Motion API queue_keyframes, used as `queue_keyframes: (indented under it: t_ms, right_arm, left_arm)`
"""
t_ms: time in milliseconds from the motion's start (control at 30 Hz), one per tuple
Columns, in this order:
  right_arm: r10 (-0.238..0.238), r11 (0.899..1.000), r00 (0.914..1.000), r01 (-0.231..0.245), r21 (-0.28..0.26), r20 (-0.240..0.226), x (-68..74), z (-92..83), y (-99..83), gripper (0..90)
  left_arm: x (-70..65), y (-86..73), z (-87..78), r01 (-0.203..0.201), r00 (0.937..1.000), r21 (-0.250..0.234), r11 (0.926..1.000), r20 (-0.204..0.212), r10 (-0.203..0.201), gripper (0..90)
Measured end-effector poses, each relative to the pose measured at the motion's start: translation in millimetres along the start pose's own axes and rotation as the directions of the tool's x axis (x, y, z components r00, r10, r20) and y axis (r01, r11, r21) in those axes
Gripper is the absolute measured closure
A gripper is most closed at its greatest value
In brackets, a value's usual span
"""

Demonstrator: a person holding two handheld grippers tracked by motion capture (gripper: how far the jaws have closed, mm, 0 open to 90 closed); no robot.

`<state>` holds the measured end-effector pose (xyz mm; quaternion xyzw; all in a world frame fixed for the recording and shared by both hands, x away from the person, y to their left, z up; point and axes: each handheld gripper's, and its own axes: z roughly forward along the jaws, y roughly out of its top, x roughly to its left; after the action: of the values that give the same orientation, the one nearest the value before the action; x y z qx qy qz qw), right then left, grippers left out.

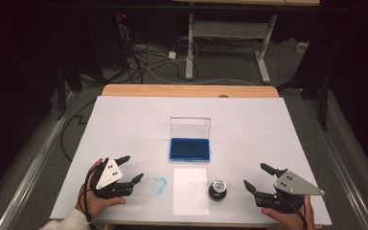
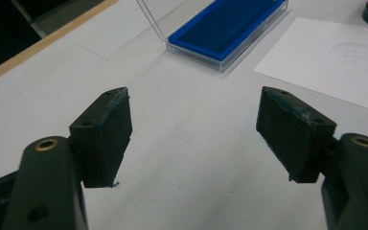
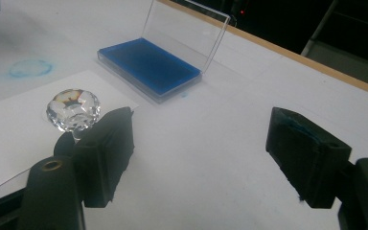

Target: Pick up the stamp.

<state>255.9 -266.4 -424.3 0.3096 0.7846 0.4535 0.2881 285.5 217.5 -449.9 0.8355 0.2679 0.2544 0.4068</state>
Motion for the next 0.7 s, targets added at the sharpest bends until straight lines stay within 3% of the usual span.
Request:
queue_keyframes:
  t_ms: [233,367,433,500,600,700]
  right_arm:
    - [0.012,1.0,0.9989,-0.012,0.003,-0.045,0.4,-3.5,5.1,25.7]
    - [0.025,0.998,0.9938,-0.02,0.052,-0.109,5.7,0.1,14.8,26.2]
    - [0.018,0.997,0.9883,-0.006,0.083,-0.151,9.0,2.7,19.6,26.7]
    - [0.002,0.994,0.9852,0.016,0.106,-0.171,13.4,6.1,24.6,26.7]
    - [-0.013,0.987,0.9702,0.051,0.151,-0.242,21.7,14.5,31.1,25.9]
    - [-0.044,0.972,0.9594,0.106,0.211,-0.279,33.3,25.9,36.3,26.5]
  left_arm:
    - [-1.8,-0.7,-0.1,0.003,0.9999,-0.005,1.0,0.017,-0.003,29.7]
    - [-2.9,-2.4,2.2,0.027,0.9994,0.031,0.9992,0.022,-0.027,29.7]
    - [-2.3,-3.0,3.5,0.043,0.9983,0.029,0.9986,0.038,-0.045,29.7]
    - [-4.0,-3.5,5.3,0.031,0.9987,0.042,0.9986,0.039,-0.033,29.4]
    - [-5.2,-3.2,6.0,0.024,0.9988,0.045,0.9987,0.041,-0.026,29.3]
    - [-5.9,-3.3,8.2,0.02,0.9991,0.057,0.9982,0.037,-0.022,28.2]
